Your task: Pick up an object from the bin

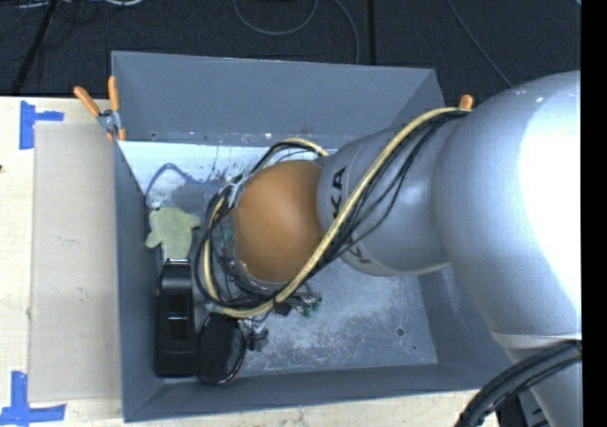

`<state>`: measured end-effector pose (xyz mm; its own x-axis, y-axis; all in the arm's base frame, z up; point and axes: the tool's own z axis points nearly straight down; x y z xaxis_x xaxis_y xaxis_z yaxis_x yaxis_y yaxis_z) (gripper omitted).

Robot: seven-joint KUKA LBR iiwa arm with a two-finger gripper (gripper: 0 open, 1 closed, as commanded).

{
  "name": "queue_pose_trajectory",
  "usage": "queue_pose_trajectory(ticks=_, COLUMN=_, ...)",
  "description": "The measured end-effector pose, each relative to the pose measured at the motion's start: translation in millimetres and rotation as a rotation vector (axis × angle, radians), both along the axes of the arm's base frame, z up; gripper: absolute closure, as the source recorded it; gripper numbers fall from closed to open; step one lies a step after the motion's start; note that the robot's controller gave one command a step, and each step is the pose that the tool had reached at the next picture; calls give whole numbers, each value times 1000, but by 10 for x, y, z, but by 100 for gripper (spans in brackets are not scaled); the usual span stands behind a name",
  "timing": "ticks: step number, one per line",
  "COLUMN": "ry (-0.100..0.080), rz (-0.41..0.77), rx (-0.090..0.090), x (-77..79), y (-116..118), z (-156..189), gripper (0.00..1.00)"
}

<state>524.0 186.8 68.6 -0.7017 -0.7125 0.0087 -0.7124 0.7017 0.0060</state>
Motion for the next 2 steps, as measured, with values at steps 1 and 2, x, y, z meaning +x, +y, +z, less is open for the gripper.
queue_pose_trajectory(ticks=1, ry=0, rz=0, rx=0, x=0, y=-1, z=0, gripper=100)
queue_pose_trajectory(ticks=2, ry=10, rz=8, rx=-6, x=-18, y=0, z=388, gripper=100)
